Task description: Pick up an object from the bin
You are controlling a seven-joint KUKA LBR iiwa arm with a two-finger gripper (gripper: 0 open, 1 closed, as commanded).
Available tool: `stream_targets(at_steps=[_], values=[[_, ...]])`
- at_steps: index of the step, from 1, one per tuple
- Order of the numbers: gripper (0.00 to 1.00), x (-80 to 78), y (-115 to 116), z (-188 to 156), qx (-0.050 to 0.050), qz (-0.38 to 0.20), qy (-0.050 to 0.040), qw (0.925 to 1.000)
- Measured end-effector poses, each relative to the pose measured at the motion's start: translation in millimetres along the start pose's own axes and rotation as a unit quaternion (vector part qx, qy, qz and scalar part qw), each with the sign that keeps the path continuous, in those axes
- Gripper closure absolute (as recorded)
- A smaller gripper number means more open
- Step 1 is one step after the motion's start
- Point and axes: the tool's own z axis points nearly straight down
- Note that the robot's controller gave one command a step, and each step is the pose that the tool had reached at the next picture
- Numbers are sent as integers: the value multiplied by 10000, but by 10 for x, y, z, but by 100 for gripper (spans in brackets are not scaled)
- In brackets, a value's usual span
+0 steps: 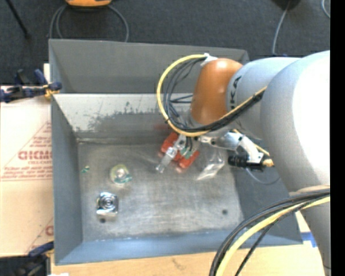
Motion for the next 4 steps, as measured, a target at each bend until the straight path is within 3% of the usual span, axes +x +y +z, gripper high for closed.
stream_targets(at_steps=[1, 2, 3, 4], values=[[0, -167, 85, -172, 71, 287, 67, 9995], [0, -394, -128, 193, 55, -2577, 60, 9662], [100, -395, -115, 180, 44, -2578, 51, 9662], [100, -294, -356, -1165, 43, -3414, 60, 9399]])
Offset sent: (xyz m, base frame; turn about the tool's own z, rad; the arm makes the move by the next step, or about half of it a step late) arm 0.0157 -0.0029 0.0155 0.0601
